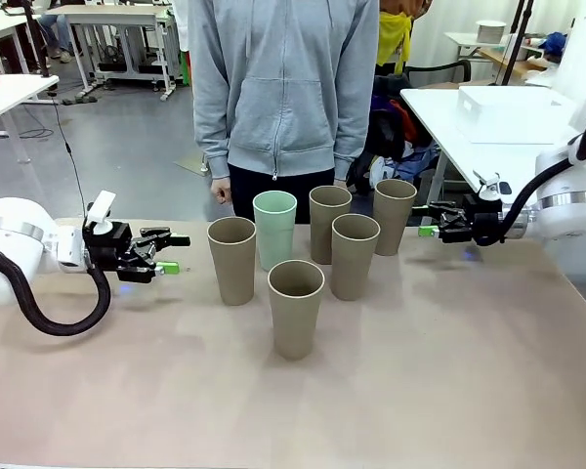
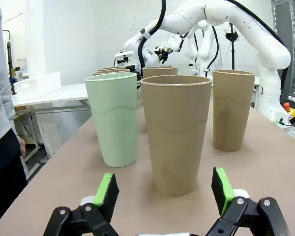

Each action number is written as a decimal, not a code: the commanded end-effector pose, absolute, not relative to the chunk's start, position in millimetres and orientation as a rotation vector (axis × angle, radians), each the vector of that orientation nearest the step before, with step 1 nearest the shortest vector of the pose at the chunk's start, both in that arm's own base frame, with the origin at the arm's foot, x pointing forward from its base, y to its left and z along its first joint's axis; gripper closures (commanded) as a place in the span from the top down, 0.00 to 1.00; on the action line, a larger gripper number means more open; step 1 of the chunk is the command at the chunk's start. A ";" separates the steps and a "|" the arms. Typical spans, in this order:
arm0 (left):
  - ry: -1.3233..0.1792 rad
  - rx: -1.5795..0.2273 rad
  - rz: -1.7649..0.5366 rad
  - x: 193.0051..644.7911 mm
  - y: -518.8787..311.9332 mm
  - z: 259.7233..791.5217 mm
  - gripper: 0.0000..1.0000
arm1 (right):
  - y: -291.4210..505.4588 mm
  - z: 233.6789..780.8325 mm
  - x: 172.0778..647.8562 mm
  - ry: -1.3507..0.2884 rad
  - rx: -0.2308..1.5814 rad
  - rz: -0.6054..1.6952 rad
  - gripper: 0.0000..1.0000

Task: Stack the cups and store them in the basket.
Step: Pick up two Reusable plastic cups , one in each hand.

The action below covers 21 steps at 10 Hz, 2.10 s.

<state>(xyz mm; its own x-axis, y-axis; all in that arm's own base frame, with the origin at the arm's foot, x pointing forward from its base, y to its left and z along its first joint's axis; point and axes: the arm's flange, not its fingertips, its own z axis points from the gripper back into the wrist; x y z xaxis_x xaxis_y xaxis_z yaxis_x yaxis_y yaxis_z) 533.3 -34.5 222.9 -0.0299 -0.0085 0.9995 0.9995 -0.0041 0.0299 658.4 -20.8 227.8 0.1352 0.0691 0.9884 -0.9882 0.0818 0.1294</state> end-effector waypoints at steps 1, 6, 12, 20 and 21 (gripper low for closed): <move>-1.275 -1.138 -1.264 520.4 -45.6 223.3 1.00 | -7.8 226.7 657.7 -1.167 1.147 1.063 1.00; -1.293 -1.133 -1.274 509.3 -58.6 215.8 1.00 | 4.8 232.9 661.0 -1.189 1.097 1.057 1.00; -1.216 -1.167 -1.332 520.0 -71.7 215.7 1.00 | 6.8 228.2 661.8 -1.179 1.100 1.043 1.00; -1.141 -1.241 -1.387 534.2 -103.8 213.8 1.00 | 17.9 225.6 665.9 -1.169 1.102 1.040 1.00; -1.152 -1.240 -1.386 534.7 -104.8 215.6 1.00 | 19.3 224.9 666.7 -1.171 1.104 1.036 1.00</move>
